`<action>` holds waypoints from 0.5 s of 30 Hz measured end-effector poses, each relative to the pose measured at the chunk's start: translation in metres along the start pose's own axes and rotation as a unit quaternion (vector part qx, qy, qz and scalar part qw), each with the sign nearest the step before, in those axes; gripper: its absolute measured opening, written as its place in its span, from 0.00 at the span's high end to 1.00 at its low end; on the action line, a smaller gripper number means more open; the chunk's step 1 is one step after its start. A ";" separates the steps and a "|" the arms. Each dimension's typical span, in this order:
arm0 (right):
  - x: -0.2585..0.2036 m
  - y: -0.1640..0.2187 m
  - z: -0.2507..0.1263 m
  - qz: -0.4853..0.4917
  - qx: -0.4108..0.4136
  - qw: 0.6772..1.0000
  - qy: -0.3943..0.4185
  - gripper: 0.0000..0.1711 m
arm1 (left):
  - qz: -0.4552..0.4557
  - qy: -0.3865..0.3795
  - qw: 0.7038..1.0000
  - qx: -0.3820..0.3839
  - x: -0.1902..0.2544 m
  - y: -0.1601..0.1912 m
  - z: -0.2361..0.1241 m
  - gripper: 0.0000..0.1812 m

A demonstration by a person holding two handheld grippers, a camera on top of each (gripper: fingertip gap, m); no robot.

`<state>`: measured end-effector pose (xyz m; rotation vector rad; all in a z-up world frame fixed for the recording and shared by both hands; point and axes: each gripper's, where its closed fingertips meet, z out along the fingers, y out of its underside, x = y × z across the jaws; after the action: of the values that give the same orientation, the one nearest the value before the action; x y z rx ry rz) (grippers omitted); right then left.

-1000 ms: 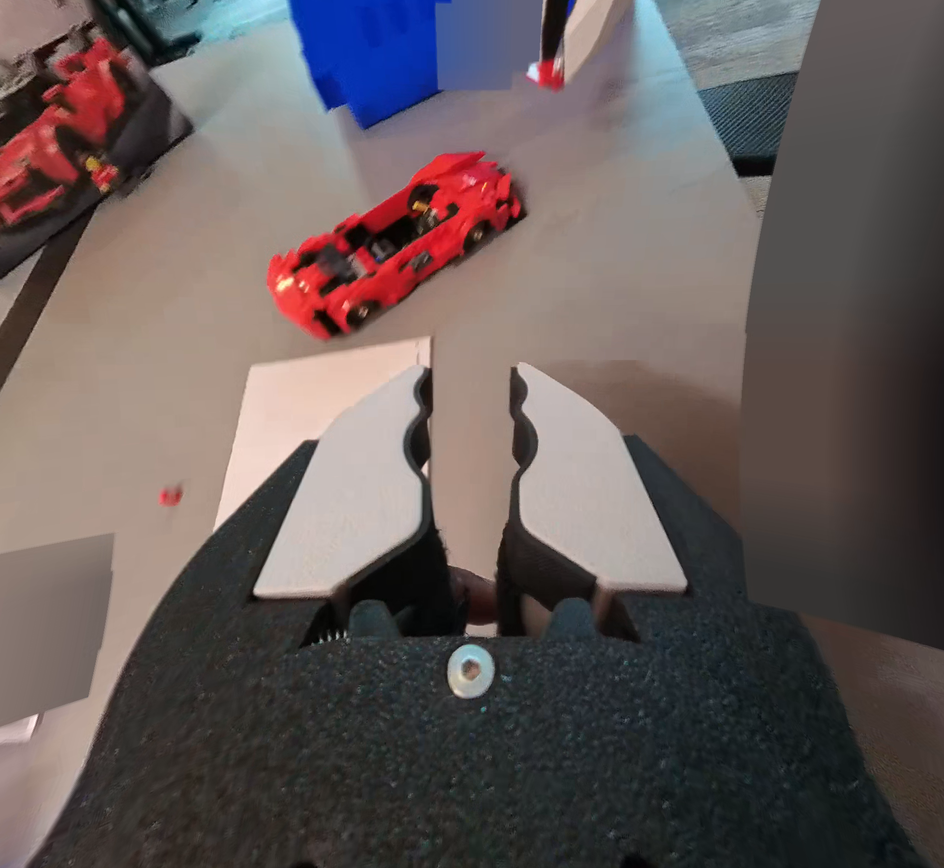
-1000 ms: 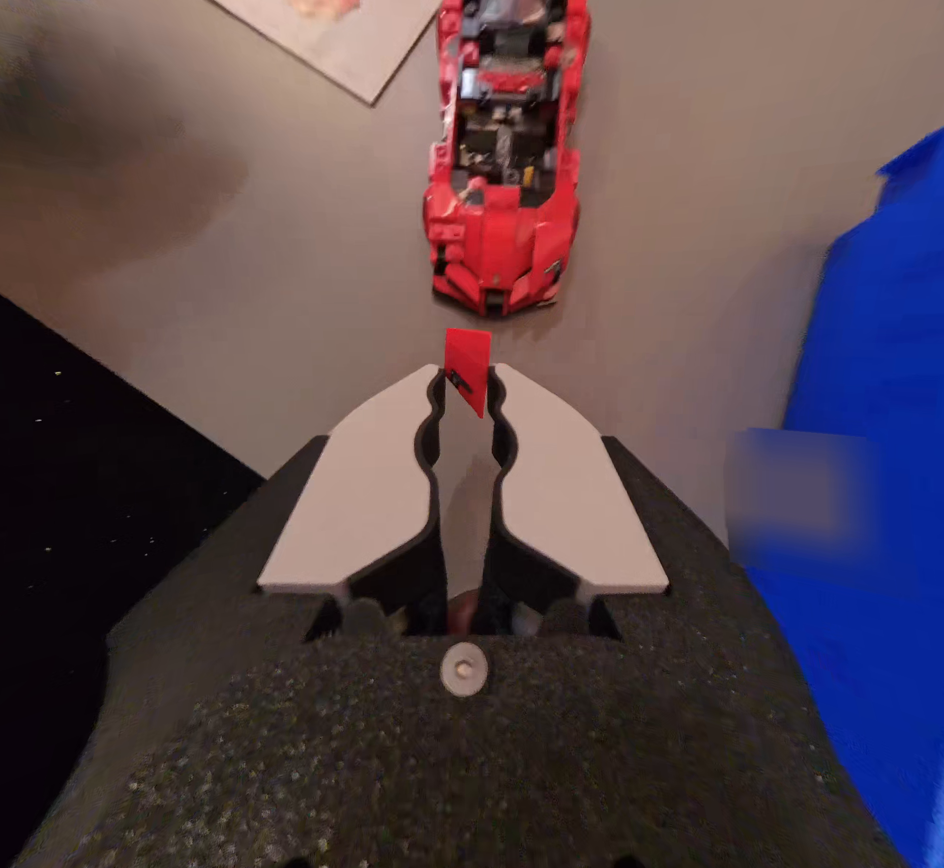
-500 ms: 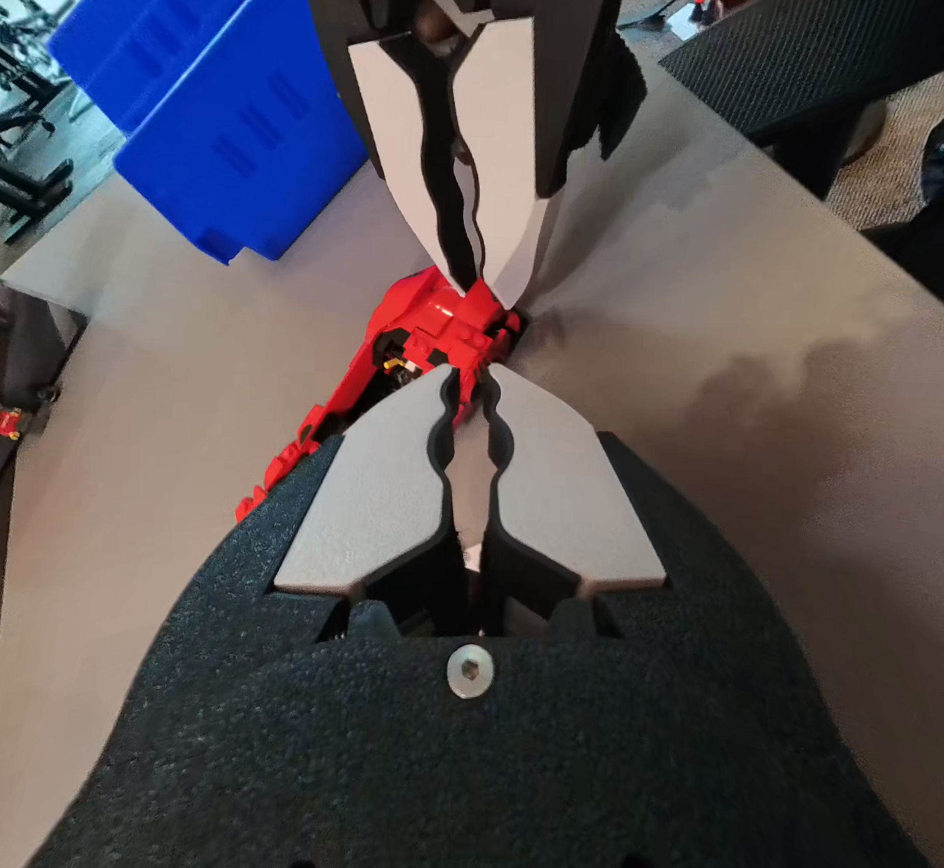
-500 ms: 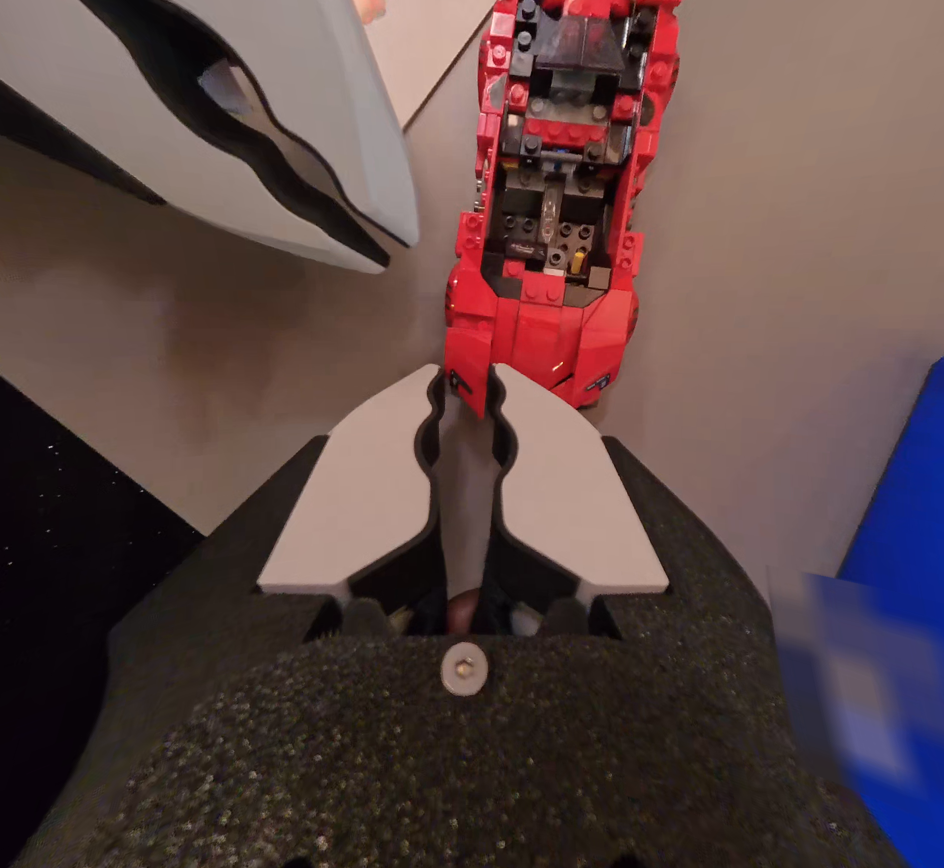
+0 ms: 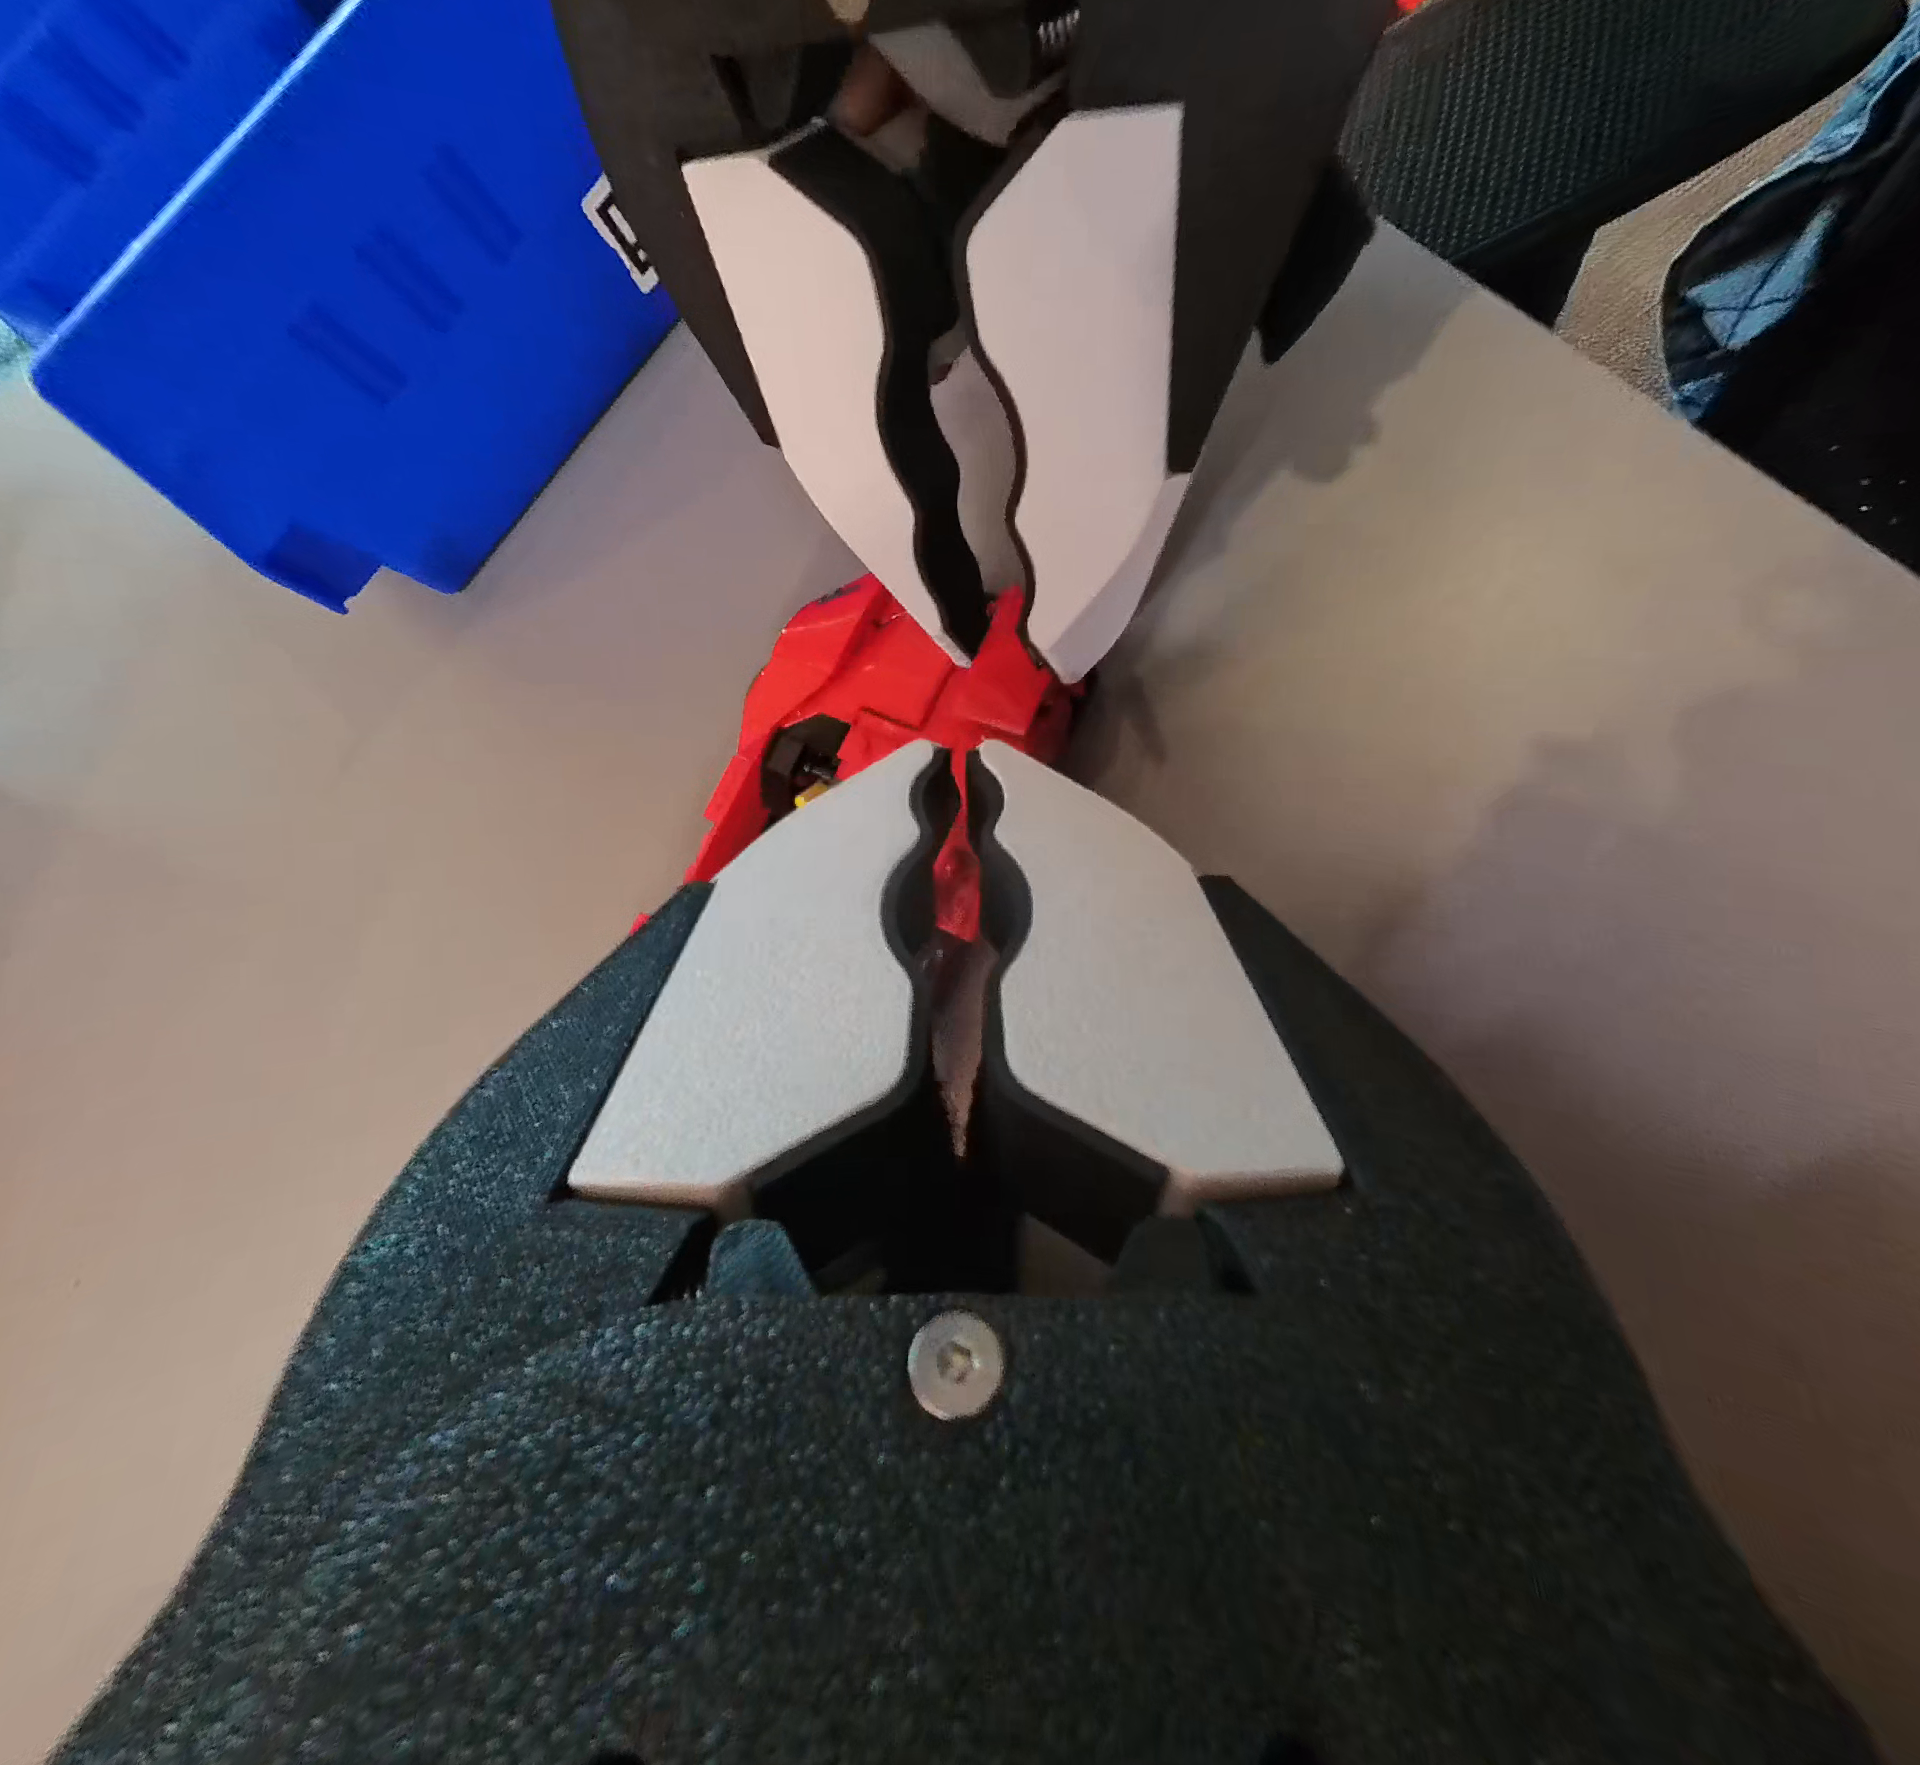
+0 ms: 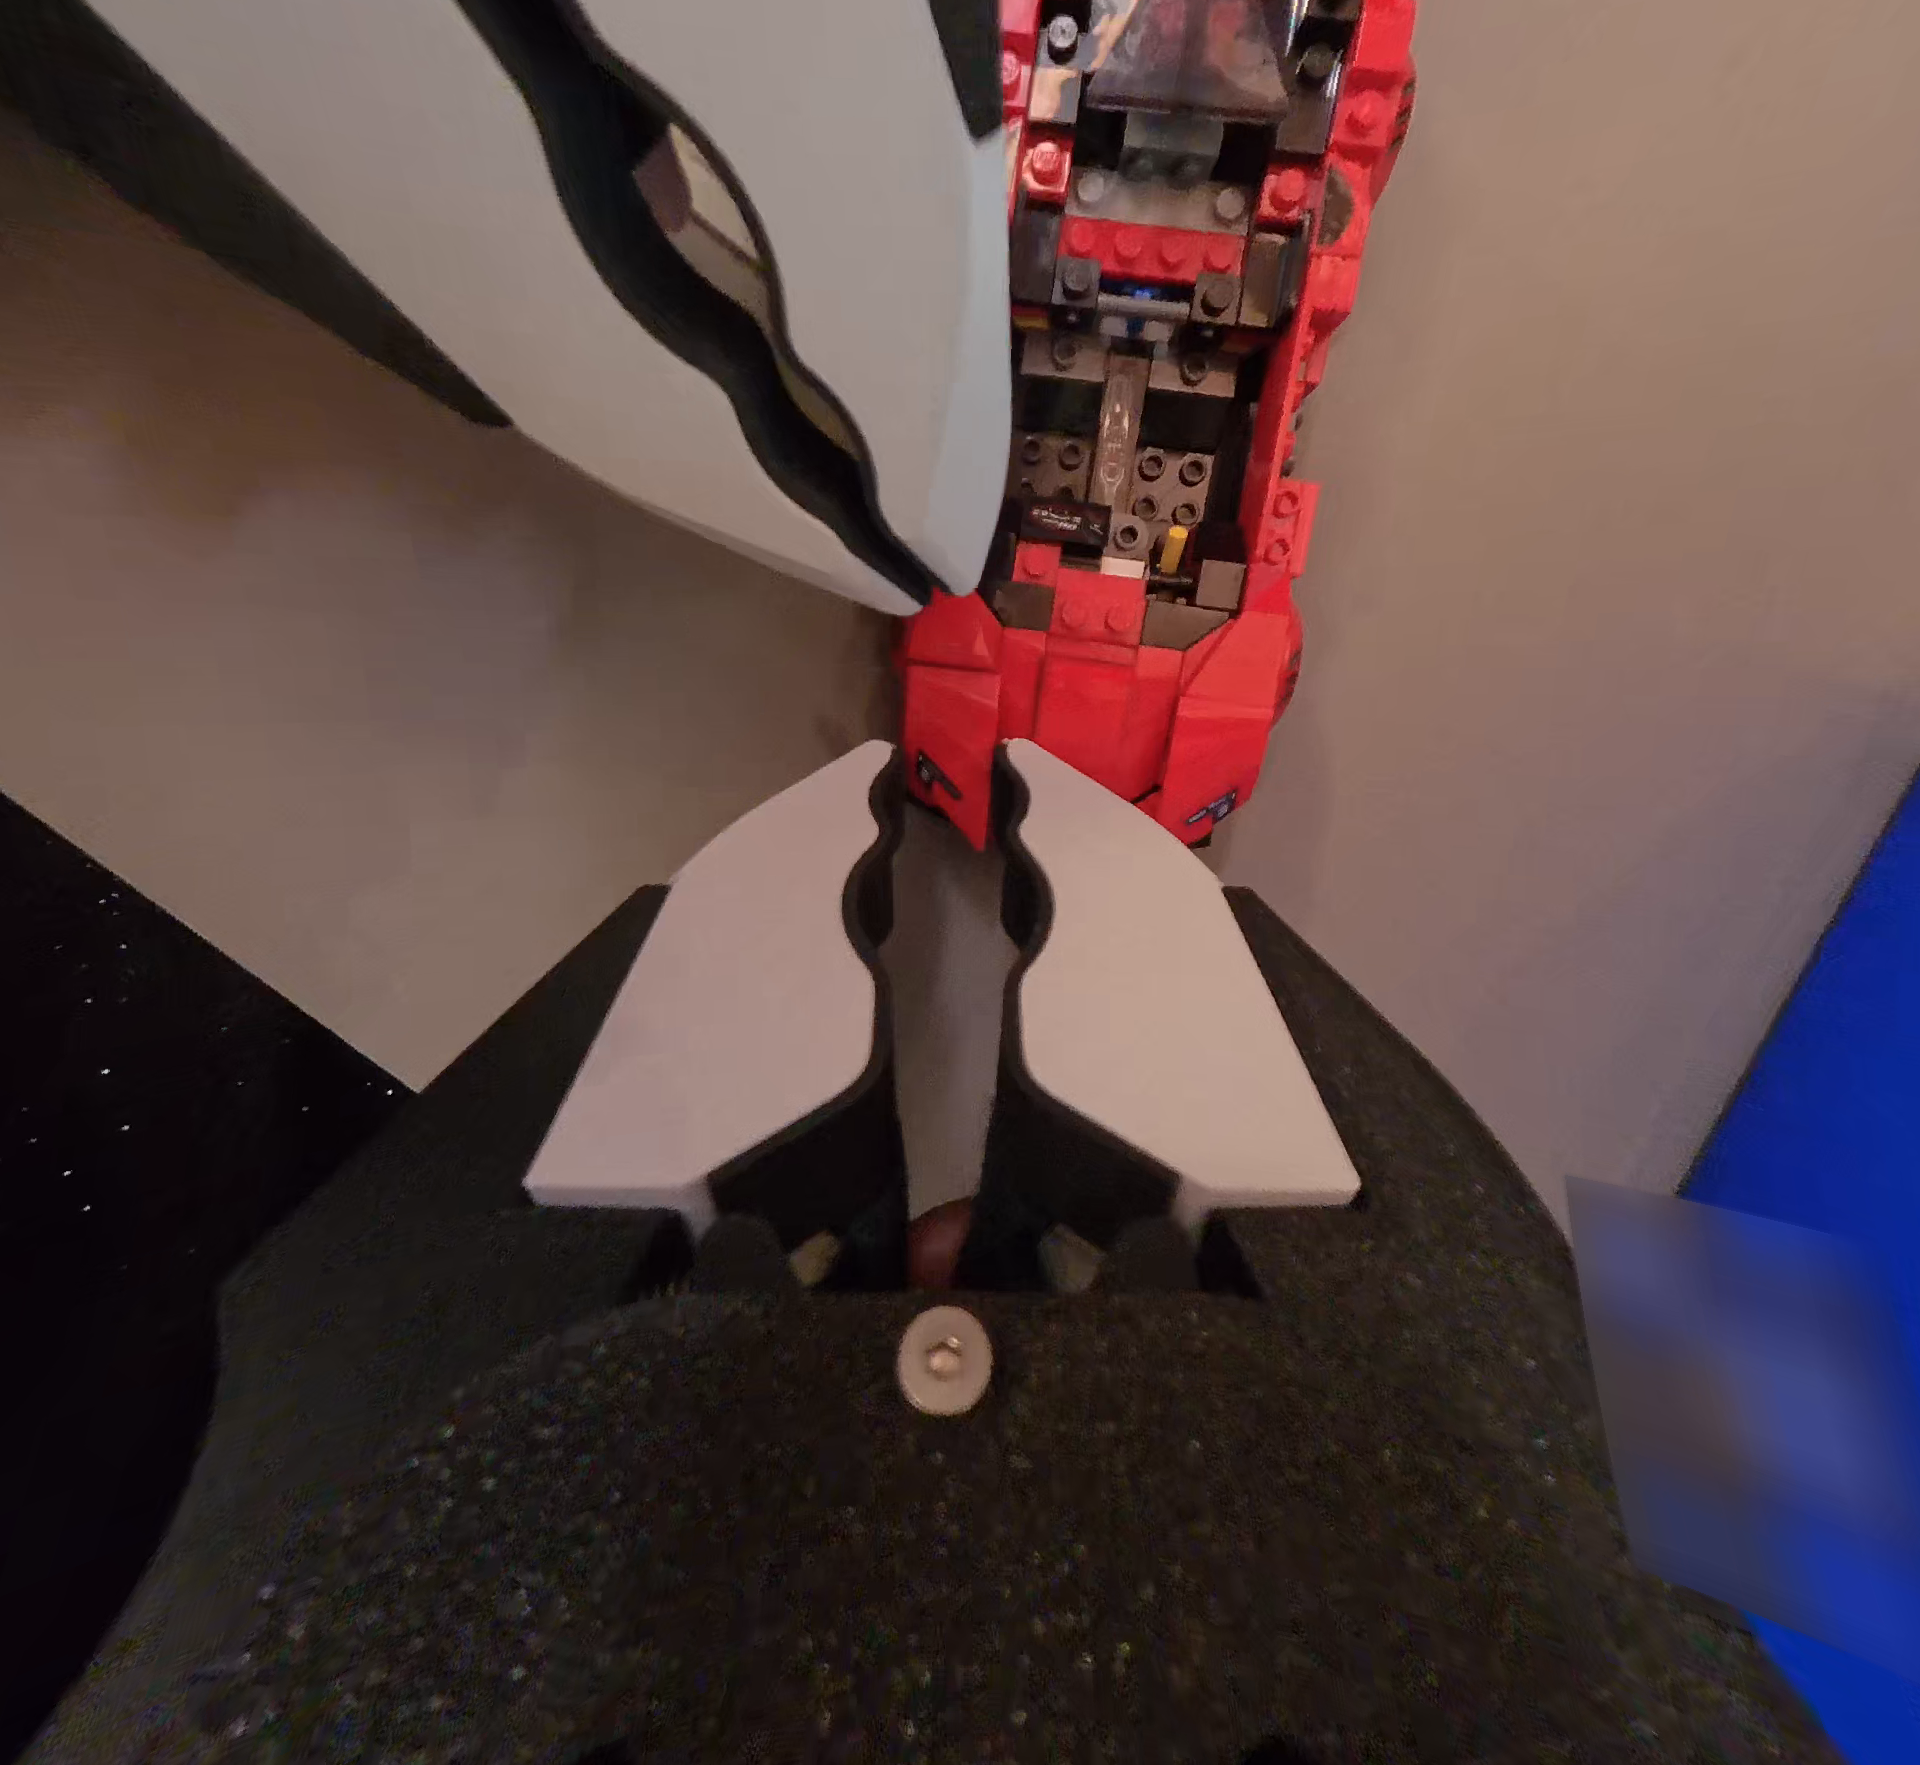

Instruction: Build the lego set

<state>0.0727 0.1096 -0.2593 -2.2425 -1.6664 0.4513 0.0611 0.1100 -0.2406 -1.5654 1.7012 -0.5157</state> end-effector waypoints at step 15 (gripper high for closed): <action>0.000 0.000 0.002 -0.008 -0.018 1.000 0.001 0.91 | 0.016 0.015 1.000 -0.007 0.002 0.009 0.008 0.99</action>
<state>0.0714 0.1095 -0.2610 -2.2525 -1.7043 0.4172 0.0617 0.1110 -0.2527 -1.5460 1.7527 -0.5132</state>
